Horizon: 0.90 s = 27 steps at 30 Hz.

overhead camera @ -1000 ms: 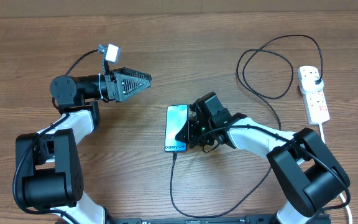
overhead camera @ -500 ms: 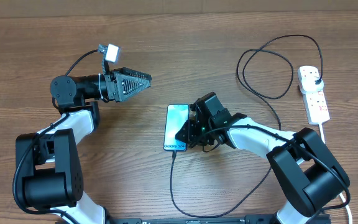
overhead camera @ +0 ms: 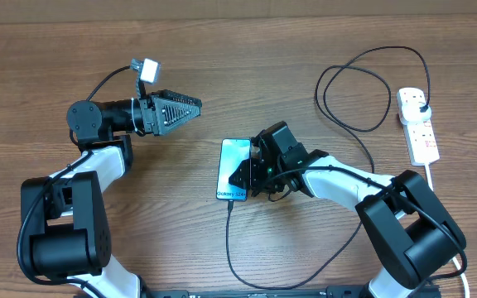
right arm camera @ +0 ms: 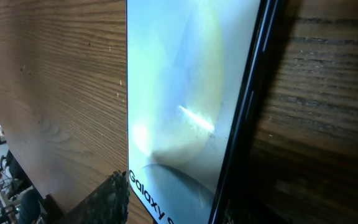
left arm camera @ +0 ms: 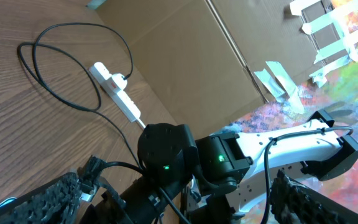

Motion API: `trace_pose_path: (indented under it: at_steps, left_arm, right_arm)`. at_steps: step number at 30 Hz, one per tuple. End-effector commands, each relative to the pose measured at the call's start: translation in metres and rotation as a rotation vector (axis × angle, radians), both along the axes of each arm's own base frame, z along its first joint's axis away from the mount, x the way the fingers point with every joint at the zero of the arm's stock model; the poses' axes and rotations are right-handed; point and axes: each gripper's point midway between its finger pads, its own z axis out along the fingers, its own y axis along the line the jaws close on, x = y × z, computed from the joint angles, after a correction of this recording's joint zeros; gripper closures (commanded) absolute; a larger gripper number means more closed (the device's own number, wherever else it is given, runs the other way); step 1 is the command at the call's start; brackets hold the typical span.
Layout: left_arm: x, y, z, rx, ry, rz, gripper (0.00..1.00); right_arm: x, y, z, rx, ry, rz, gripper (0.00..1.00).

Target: Plug charger to phone and switch on socket

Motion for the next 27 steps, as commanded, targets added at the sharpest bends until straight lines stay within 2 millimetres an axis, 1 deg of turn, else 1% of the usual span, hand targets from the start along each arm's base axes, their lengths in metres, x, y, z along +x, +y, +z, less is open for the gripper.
trace_pose_path:
  at_steps: [1,9,12,27]
  left_arm:
    - [-0.005,-0.001,0.007,0.013,-0.056,-0.016,0.01]
    - [-0.005,-0.001,0.007,0.014,-0.056,-0.016,0.01]
    - [-0.005,-0.001,0.007,0.013,-0.056,-0.016,0.00]
    - [-0.005,-0.001,0.007,0.013,-0.056,-0.016,0.00]
  right_arm:
    - [0.003,-0.010,-0.015,-0.073,-0.014,-0.025,0.52]
    - [0.004,-0.010,-0.014,-0.070,-0.019,-0.025,0.53]
    - [0.004,-0.009,-0.013,-0.067,-0.023,-0.025,0.56]
    - [0.013,-0.004,-0.008,-0.040,-0.063,-0.028,0.57]
